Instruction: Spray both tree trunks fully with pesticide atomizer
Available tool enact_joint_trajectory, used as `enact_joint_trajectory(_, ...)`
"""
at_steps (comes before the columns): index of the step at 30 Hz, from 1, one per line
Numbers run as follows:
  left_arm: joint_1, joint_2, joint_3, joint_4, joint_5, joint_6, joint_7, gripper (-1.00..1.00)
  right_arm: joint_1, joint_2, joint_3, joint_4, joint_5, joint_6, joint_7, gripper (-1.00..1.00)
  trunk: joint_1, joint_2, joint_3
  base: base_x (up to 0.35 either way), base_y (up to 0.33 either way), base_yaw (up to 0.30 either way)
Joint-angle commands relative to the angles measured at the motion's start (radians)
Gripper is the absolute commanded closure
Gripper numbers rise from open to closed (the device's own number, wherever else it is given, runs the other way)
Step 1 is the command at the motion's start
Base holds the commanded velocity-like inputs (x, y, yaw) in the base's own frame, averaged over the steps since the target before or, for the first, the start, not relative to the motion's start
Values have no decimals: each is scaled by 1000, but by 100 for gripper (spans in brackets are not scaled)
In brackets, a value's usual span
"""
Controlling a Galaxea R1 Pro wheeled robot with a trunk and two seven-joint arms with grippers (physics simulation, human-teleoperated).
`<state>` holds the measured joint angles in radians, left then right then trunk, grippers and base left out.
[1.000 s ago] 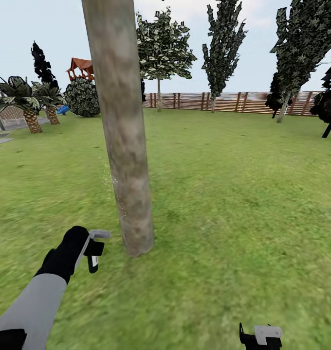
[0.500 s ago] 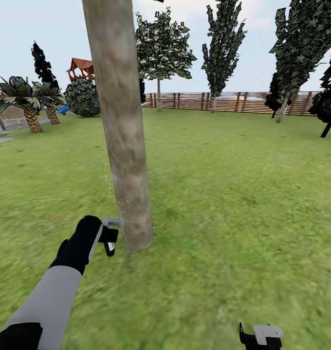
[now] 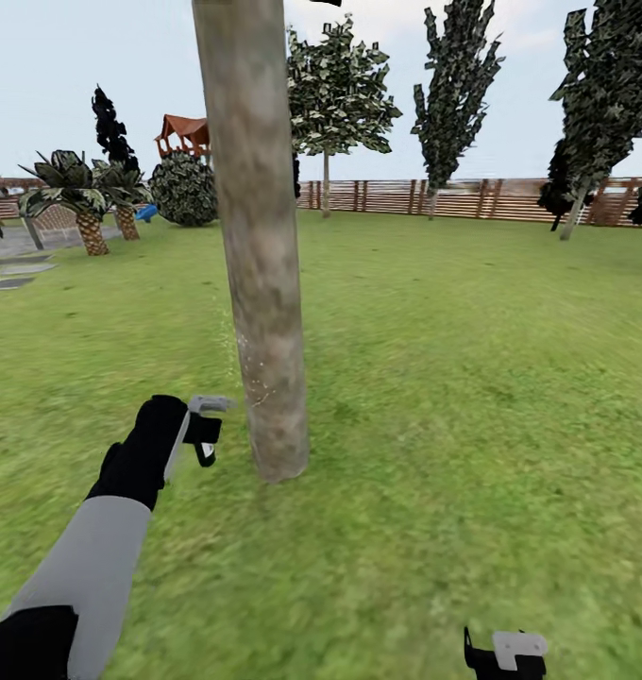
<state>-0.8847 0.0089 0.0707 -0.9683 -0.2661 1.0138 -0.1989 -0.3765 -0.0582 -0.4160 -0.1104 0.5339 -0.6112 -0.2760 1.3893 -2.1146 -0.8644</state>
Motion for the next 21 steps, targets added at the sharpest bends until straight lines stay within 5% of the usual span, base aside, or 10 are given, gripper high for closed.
enact_joint_trajectory(1,-1,10,5,-1,-4,4,-7,100,-1,0,-4,2,11,-2,-6,-100,0,0,-1,0,0,168)
enact_joint_trajectory(4,-6,14,40,-1,-1,4,-7,100,-1,0,-4,2,11,-2,-6,-100,0,0,-1,0,0,27)
enact_joint_trajectory(9,-6,19,43,-2,-4,3,-7,100,-1,0,-4,2,11,-2,-6,-100,0,0,-1,0,-69,3)
enact_joint_trajectory(21,2,21,44,-3,-7,2,-6,100,-1,0,-4,2,11,-2,-8,-100,0,0,-1,20,-266,0)
